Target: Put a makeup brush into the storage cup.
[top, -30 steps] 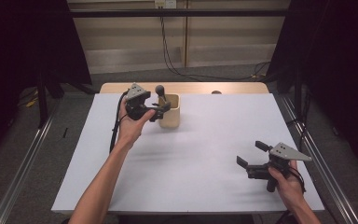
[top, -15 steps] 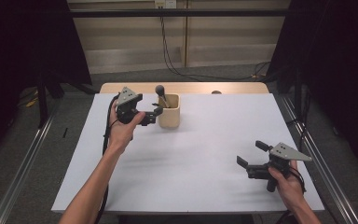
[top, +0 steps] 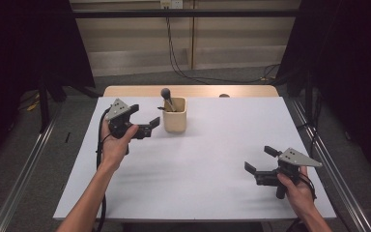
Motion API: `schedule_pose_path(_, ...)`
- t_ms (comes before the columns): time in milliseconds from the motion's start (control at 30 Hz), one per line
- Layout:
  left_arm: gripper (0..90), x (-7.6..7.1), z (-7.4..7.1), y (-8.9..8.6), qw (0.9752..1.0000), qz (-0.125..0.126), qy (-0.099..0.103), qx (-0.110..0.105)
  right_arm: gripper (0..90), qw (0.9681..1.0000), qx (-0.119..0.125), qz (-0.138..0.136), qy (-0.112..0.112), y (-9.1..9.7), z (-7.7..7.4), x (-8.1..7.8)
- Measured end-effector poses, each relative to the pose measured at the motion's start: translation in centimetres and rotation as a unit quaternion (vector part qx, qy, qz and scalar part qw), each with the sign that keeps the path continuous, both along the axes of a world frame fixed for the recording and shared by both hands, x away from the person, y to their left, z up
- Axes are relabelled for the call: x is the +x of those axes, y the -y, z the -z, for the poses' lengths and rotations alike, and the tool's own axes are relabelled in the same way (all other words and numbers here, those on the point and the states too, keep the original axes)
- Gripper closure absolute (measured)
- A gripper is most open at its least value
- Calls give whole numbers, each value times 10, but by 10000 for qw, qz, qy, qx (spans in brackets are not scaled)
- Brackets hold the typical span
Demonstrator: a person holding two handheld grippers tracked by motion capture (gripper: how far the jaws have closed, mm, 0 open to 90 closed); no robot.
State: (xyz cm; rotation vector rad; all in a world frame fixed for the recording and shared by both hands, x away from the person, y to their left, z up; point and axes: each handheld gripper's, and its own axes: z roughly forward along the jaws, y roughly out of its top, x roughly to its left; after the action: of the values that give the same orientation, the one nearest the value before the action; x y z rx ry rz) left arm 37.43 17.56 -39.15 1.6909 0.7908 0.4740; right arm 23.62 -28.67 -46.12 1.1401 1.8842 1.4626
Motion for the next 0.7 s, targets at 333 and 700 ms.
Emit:
schedule_pose_path(333, 31, -18, 16, -20, 9999, -88, -58, 97, 5, 10000, -17, 2, 18, -1, -1, -1)
schedule_pose_path(700, 54, -42, 27, -34, 9998, -104, -112, 109, 5, 10000, -10, 18, 10, -1, -1, -3)
